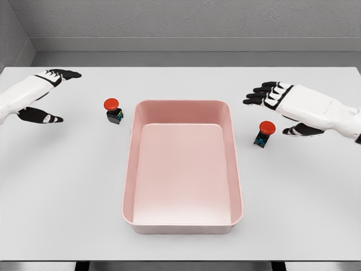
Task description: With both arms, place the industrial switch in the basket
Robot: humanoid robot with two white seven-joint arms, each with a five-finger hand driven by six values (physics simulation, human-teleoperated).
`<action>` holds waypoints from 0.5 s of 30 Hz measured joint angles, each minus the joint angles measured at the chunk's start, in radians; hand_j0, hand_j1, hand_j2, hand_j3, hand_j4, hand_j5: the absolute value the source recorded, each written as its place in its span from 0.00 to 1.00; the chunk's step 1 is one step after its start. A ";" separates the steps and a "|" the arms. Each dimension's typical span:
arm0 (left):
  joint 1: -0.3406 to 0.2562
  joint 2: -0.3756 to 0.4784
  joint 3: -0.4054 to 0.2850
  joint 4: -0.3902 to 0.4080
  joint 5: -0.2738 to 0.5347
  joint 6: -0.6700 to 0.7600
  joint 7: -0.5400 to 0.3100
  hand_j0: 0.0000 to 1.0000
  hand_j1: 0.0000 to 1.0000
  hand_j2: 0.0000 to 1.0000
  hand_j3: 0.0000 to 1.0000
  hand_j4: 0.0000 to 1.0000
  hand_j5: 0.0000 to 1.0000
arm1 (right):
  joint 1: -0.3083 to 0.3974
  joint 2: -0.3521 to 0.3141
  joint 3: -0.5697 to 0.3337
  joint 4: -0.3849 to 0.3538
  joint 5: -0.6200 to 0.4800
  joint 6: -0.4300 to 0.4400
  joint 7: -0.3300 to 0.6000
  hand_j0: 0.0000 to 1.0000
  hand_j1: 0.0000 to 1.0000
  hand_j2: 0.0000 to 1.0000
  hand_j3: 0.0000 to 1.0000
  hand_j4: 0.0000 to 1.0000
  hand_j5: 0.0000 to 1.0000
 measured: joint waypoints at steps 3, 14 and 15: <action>-0.008 -0.009 -0.001 -0.001 -0.002 0.000 -0.001 1.00 1.00 1.00 1.00 1.00 1.00 | 0.000 0.003 0.001 0.007 0.005 0.000 0.001 1.00 1.00 1.00 1.00 1.00 1.00; -0.081 -0.084 -0.065 0.007 -0.065 0.000 -0.015 1.00 1.00 1.00 1.00 1.00 1.00 | 0.011 -0.006 0.001 0.087 0.057 0.000 0.004 1.00 1.00 1.00 1.00 1.00 1.00; -0.087 -0.087 -0.072 0.007 -0.068 0.000 -0.015 1.00 1.00 1.00 1.00 1.00 1.00 | 0.008 -0.004 0.001 0.106 0.068 0.000 0.004 1.00 1.00 1.00 1.00 1.00 1.00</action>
